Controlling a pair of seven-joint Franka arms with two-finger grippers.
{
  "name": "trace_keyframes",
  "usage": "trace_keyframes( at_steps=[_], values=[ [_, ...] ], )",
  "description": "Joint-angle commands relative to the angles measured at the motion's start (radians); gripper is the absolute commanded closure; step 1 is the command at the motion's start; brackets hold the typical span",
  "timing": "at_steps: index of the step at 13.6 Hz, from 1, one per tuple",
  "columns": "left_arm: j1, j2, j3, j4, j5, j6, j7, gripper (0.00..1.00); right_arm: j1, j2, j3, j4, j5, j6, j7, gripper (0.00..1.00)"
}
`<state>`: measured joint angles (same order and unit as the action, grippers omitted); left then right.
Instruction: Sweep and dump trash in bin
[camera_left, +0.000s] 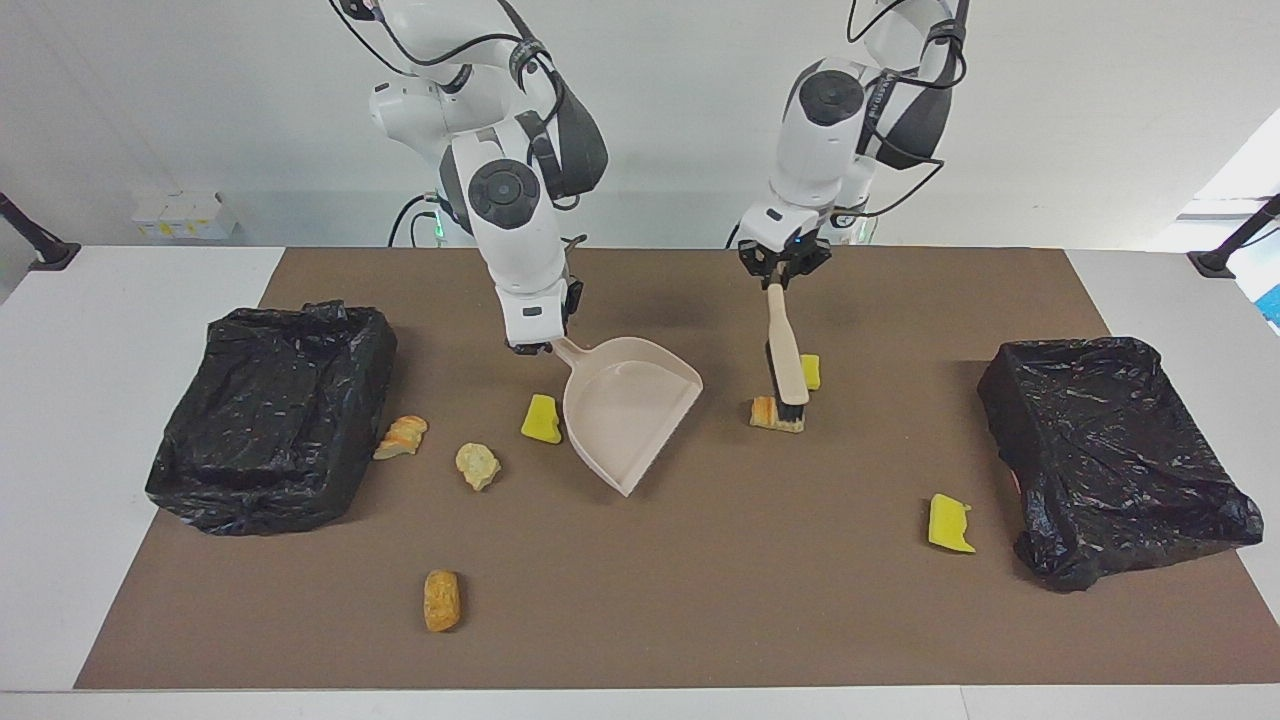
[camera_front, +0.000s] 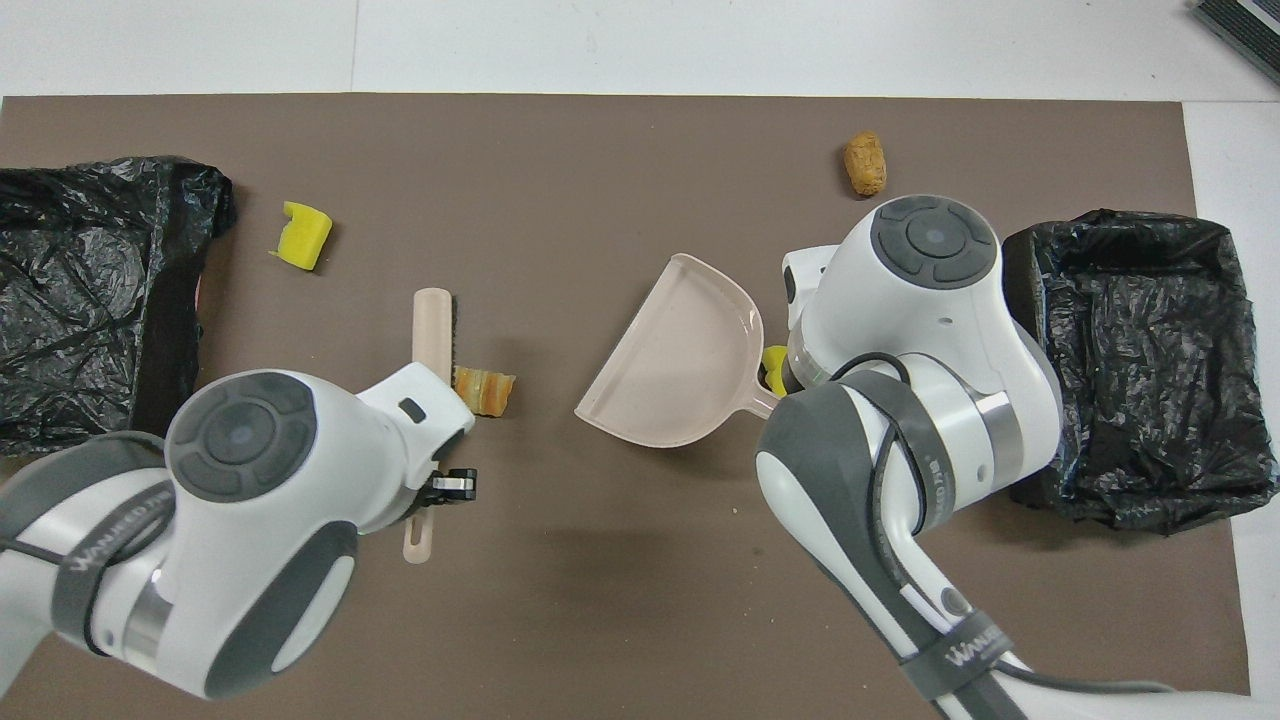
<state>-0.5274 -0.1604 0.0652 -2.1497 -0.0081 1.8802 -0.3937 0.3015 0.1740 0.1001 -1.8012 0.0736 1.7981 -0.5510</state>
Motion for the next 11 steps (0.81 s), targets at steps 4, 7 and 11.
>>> trace_keyframes(
  at_steps=[4,7,11],
  values=[
    [0.280,0.159,-0.011,0.183,0.056,-0.006,0.316,1.00,-0.004,-0.044,0.003,-0.079,-0.015,0.072,-0.319,1.00],
    [0.372,0.283,-0.011,0.313,0.108,0.007,0.407,1.00,0.007,-0.054,0.003,-0.093,-0.020,0.057,-0.391,1.00],
    [0.467,0.416,-0.013,0.451,0.155,0.037,0.458,1.00,0.030,-0.073,0.003,-0.115,-0.127,0.032,-0.392,1.00]
  ],
)
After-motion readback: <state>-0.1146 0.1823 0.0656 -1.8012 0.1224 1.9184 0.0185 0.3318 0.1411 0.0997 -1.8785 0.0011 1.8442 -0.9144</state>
